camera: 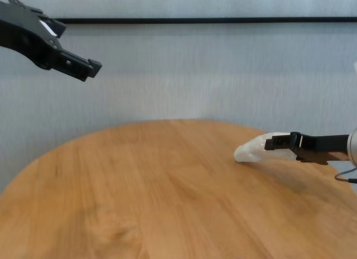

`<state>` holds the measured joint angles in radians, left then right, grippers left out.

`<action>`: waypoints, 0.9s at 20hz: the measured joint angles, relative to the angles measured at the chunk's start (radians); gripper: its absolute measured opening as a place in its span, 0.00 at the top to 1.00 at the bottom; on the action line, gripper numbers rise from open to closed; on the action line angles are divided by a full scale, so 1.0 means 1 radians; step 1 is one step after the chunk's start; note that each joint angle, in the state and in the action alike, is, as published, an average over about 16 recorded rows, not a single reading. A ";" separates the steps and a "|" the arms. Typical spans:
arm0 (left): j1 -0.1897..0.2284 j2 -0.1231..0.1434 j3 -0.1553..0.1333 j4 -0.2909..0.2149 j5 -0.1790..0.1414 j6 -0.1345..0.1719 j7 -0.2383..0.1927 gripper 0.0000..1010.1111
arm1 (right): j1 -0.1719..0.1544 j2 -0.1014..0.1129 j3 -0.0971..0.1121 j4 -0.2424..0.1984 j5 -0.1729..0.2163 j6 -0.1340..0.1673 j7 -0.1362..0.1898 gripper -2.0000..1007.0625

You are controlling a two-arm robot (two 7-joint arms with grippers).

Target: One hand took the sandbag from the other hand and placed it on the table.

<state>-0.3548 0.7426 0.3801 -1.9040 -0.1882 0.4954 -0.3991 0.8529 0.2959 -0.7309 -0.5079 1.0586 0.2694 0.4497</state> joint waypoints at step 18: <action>0.000 0.000 0.000 0.000 0.000 0.000 0.000 0.01 | -0.003 0.003 -0.002 -0.009 0.001 -0.001 -0.005 0.04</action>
<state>-0.3549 0.7426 0.3801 -1.9040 -0.1882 0.4954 -0.3991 0.8496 0.2993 -0.7330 -0.5165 1.0598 0.2685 0.4444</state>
